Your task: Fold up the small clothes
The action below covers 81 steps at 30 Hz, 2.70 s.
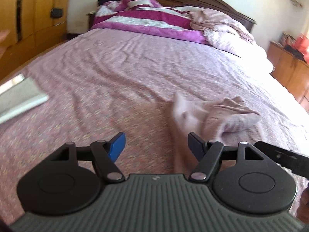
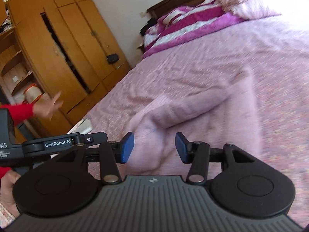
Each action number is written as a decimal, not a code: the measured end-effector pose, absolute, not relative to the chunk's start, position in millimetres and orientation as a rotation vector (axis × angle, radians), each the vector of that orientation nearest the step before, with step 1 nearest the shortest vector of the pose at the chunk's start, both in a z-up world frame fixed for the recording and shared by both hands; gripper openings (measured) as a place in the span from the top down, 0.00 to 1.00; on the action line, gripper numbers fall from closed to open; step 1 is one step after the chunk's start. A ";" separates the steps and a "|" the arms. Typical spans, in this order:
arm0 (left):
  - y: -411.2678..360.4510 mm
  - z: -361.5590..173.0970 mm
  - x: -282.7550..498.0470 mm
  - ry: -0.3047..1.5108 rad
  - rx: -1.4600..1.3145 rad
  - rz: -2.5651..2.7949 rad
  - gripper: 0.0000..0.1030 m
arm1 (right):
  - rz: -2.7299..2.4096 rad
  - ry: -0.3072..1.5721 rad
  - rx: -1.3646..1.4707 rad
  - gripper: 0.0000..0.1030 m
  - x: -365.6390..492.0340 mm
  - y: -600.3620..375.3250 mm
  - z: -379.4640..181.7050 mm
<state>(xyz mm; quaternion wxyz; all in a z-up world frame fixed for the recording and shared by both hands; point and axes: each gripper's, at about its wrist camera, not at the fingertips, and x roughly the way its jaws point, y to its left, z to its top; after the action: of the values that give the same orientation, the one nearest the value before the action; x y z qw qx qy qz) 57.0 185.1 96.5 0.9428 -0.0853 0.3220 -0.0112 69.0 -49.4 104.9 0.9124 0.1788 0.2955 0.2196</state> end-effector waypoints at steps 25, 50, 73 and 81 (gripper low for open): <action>87.1 88.5 108.4 0.594 0.201 -0.325 0.30 | 0.163 0.598 0.551 0.32 42.9 -141.1 56.1; 152.4 68.8 171.3 0.600 0.017 -0.132 0.89 | 0.176 0.633 0.527 0.32 66.0 -128.9 41.1; 192.5 45.4 135.2 0.826 -0.363 -0.142 0.27 | 0.338 0.697 0.504 0.20 118.3 -113.4 48.2; 192.4 20.9 137.4 0.929 -0.525 -0.294 0.27 | 0.437 0.794 0.571 0.15 149.0 -112.4 21.5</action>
<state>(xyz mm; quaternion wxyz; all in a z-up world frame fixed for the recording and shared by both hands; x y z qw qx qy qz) 137.4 192.4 20.9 0.8507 -0.2494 0.4410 -0.1398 149.0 -112.4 21.5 0.8598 0.2722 0.3784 0.2084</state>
